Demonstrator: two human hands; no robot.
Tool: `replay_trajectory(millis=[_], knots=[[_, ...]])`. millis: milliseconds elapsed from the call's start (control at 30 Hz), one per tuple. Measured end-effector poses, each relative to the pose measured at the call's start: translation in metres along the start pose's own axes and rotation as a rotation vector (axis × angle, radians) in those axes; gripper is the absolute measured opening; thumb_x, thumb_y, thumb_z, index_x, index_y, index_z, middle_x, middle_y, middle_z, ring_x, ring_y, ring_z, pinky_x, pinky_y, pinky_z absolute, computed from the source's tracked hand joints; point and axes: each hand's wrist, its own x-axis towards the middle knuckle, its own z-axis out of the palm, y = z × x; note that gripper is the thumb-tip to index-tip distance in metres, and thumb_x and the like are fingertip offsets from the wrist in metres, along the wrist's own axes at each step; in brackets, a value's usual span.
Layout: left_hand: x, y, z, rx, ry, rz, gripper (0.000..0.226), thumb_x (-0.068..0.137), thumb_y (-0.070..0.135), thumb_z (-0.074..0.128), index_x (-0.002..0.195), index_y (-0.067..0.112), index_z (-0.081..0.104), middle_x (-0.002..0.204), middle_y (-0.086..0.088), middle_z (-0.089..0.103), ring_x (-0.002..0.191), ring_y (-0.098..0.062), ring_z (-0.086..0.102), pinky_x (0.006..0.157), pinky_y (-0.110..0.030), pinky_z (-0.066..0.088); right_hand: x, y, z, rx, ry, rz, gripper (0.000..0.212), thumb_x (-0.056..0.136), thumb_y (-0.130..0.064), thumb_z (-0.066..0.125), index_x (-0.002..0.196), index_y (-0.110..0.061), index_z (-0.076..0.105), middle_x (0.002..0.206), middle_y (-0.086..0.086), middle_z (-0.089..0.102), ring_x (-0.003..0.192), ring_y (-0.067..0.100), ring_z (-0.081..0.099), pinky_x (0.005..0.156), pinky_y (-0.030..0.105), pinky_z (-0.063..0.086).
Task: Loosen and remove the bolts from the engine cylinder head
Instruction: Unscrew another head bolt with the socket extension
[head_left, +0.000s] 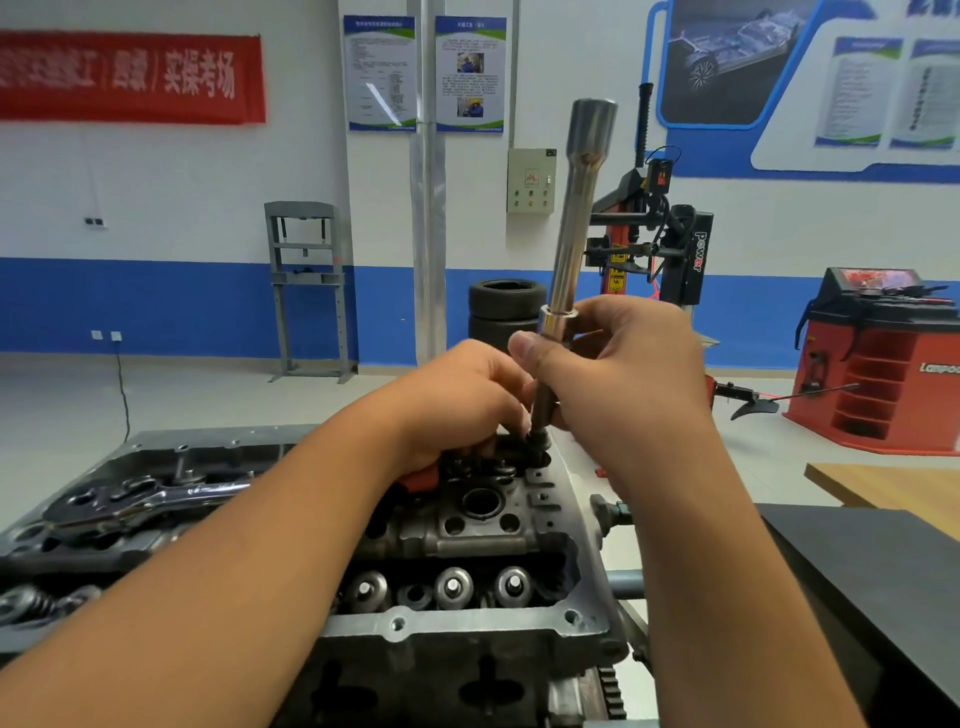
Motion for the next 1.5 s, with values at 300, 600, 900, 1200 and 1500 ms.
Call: replay_trajectory(millis=[300, 600, 900, 1200, 1500], knots=[[-0.004, 0.001, -0.002, 0.152, -0.119, 0.110, 0.017, 0.083, 0.004, 0.080, 0.095, 0.017, 0.079, 0.090, 0.001, 0.079, 0.081, -0.012, 0.074, 0.076, -0.032, 0.053, -0.001, -0.018, -0.001, -0.007, 0.023, -0.014, 0.021, 0.083, -0.029, 0.087, 0.074, -0.022, 0.070, 0.069, 0.001, 0.073, 0.070, 0.022, 0.075, 0.075, 0.046, 0.063], [-0.005, -0.001, 0.000, 0.134, -0.040, 0.312, 0.013, 0.089, 0.011, 0.081, 0.102, 0.009, 0.077, 0.095, -0.004, 0.080, 0.091, -0.020, 0.077, 0.088, -0.049, 0.062, 0.000, -0.028, -0.001, -0.042, 0.130, -0.047, 0.018, 0.082, -0.032, 0.087, 0.077, -0.023, 0.073, 0.068, -0.004, 0.072, 0.068, 0.014, 0.073, 0.073, 0.039, 0.060], [0.000, -0.005, 0.002, -0.038, 0.057, 0.417, 0.011, 0.091, 0.012, 0.079, 0.099, 0.005, 0.075, 0.082, -0.015, 0.073, 0.066, -0.027, 0.069, 0.061, -0.041, 0.059, 0.012, -0.045, -0.008, -0.052, 0.117, -0.034, 0.015, 0.086, -0.031, 0.085, 0.080, -0.024, 0.072, 0.069, -0.005, 0.073, 0.064, 0.010, 0.073, 0.068, 0.032, 0.062], [-0.002, 0.018, 0.011, -0.012, 0.287, 0.452, 0.009, 0.086, 0.015, 0.086, 0.087, 0.020, 0.078, 0.070, 0.015, 0.071, 0.064, -0.004, 0.064, 0.066, -0.028, 0.053, 0.032, -0.084, -0.025, -0.232, 0.011, -0.002, 0.019, 0.089, -0.033, 0.081, 0.088, -0.020, 0.068, 0.082, -0.002, 0.071, 0.077, 0.015, 0.070, 0.077, 0.039, 0.060], [-0.031, 0.091, 0.050, -0.073, 0.532, 0.437, 0.020, 0.090, 0.029, 0.082, 0.095, 0.009, 0.080, 0.085, -0.004, 0.079, 0.082, -0.028, 0.076, 0.079, -0.055, 0.060, 0.025, -0.133, -0.094, -0.149, 0.132, -0.021, 0.024, 0.098, -0.036, 0.069, 0.086, -0.021, 0.054, 0.082, 0.005, 0.068, 0.080, 0.028, 0.072, 0.077, 0.050, 0.061]])
